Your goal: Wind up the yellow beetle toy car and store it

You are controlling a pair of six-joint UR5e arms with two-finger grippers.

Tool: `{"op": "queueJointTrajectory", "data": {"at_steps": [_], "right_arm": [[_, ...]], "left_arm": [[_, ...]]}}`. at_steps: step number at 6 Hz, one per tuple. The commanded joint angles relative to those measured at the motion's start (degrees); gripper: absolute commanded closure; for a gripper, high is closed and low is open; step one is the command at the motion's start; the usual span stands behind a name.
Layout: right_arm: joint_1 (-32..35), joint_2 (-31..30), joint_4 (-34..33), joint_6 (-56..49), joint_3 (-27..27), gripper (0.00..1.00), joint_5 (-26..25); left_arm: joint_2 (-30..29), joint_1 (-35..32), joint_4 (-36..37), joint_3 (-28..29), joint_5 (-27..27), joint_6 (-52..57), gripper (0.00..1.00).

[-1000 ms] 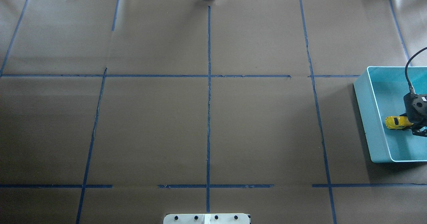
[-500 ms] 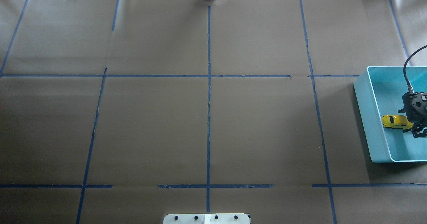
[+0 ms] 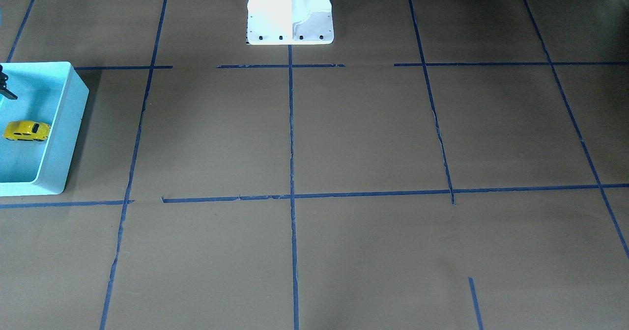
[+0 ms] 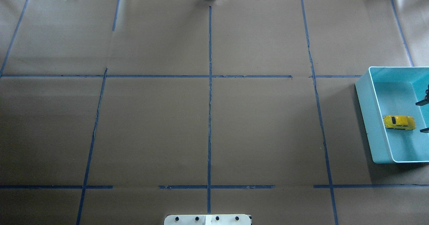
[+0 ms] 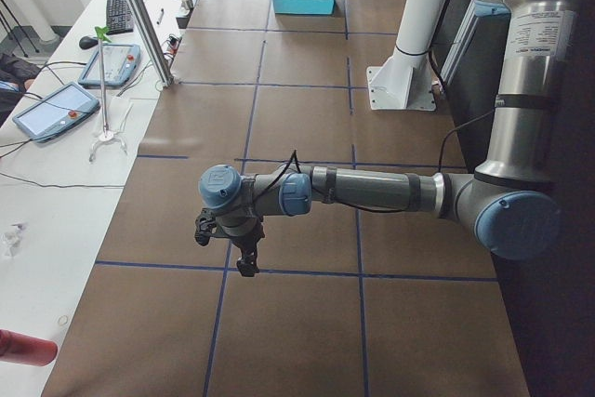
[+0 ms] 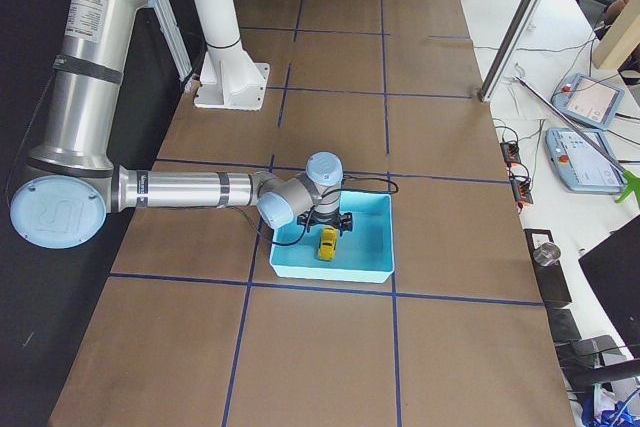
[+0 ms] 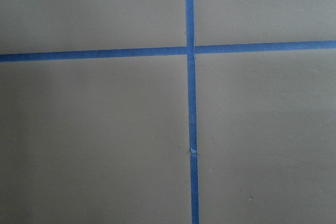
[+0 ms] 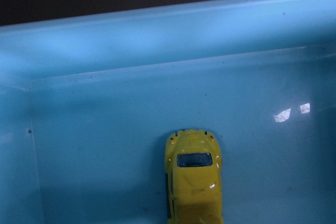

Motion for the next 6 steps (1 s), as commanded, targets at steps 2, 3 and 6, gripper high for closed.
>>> {"op": "queueJointTrajectory", "data": {"at_steps": [2,3,6], "right_arm": [[16.4,2.0,-23.2,0.7,1.5,0.0,2.8],[19.8,5.8,-36.0,3.3,1.5,0.0,2.3],[30.4,5.9,-49.1,29.0,2.3,0.0,1.8]], "left_arm": [[0.0,0.1,0.0,0.1,0.0,0.0,0.0],[0.0,0.1,0.0,0.1,0.0,0.0,0.0],[0.0,0.1,-0.1,0.1,0.0,0.0,0.0]]}}
